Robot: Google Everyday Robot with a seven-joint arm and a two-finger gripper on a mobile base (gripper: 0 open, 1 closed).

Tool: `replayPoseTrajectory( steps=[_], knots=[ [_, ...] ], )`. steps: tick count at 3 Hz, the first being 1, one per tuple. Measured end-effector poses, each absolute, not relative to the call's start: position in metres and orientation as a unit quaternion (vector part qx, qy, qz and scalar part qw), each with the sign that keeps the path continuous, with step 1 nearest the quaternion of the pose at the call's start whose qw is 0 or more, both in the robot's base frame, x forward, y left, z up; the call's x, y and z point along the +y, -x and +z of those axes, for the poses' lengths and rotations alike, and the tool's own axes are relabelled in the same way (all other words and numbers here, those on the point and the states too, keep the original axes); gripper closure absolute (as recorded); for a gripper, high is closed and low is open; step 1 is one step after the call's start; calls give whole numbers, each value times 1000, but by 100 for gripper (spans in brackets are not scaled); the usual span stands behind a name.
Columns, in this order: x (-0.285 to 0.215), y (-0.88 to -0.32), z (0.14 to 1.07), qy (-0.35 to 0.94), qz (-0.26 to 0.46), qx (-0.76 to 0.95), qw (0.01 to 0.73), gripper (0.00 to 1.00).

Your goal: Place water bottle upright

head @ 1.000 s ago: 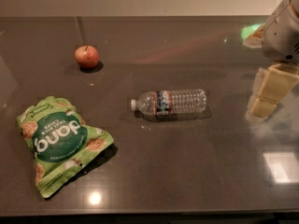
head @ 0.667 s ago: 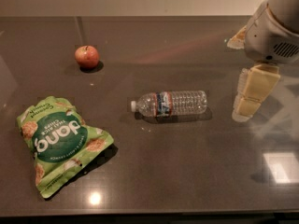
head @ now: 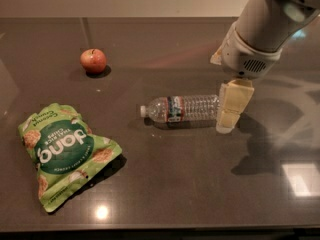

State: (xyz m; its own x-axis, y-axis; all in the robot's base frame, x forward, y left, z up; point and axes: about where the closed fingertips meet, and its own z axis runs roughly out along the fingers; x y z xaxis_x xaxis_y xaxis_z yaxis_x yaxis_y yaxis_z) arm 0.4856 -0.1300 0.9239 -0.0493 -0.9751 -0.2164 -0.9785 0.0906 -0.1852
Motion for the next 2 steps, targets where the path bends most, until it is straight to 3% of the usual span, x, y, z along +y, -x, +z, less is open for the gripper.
replayPoseTrajectory(
  steps=[2],
  knots=[
    [-111, -517, 887, 684, 23, 716, 135, 0]
  ],
)
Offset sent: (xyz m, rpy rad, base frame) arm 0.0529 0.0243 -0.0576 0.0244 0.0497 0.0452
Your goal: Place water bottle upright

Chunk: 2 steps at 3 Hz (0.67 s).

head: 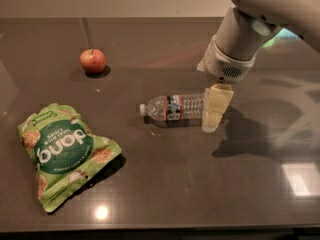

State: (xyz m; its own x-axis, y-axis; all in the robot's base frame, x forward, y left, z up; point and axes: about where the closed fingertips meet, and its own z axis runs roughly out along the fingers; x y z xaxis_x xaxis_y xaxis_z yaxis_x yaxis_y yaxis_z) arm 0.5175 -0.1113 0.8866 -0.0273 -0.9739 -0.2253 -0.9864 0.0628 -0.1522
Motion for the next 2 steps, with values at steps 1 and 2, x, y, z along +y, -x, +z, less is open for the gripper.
replayPoseTrajectory(
  steps=[1, 2],
  knots=[
    [-109, -530, 871, 686, 26, 715, 132, 0],
    [-101, -541, 861, 690, 26, 712, 126, 0]
  ],
)
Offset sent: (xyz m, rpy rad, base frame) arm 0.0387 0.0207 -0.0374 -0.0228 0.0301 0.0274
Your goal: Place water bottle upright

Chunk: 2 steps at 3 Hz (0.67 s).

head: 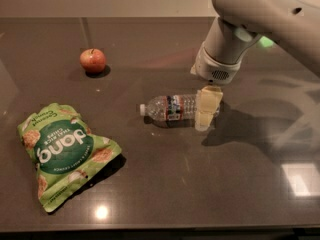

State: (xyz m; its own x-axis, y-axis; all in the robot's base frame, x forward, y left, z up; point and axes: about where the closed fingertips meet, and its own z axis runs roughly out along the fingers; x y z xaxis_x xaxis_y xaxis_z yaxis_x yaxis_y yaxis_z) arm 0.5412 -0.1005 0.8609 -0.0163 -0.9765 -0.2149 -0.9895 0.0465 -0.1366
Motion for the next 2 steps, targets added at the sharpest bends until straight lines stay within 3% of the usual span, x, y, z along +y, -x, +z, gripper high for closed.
replayPoseTrajectory(
  steps=[2],
  knots=[
    [-64, -540, 849, 711, 38, 693, 109, 0]
  ],
)
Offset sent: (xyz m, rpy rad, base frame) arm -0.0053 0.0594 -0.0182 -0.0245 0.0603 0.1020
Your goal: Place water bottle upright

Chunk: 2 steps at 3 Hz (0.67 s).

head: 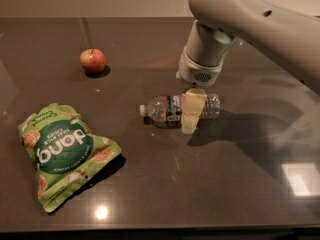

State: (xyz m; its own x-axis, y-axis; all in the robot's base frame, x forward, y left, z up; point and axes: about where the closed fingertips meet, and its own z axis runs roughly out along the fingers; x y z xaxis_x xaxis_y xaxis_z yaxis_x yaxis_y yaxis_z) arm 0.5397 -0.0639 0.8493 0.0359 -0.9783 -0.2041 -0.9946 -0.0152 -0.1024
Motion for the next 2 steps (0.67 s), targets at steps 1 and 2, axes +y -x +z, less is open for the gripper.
replayPoseTrajectory(
  steps=[1, 2],
  knots=[
    [-49, -537, 844, 721, 36, 685, 96, 0],
    [-38, -533, 840, 727, 36, 681, 82, 0]
  ],
)
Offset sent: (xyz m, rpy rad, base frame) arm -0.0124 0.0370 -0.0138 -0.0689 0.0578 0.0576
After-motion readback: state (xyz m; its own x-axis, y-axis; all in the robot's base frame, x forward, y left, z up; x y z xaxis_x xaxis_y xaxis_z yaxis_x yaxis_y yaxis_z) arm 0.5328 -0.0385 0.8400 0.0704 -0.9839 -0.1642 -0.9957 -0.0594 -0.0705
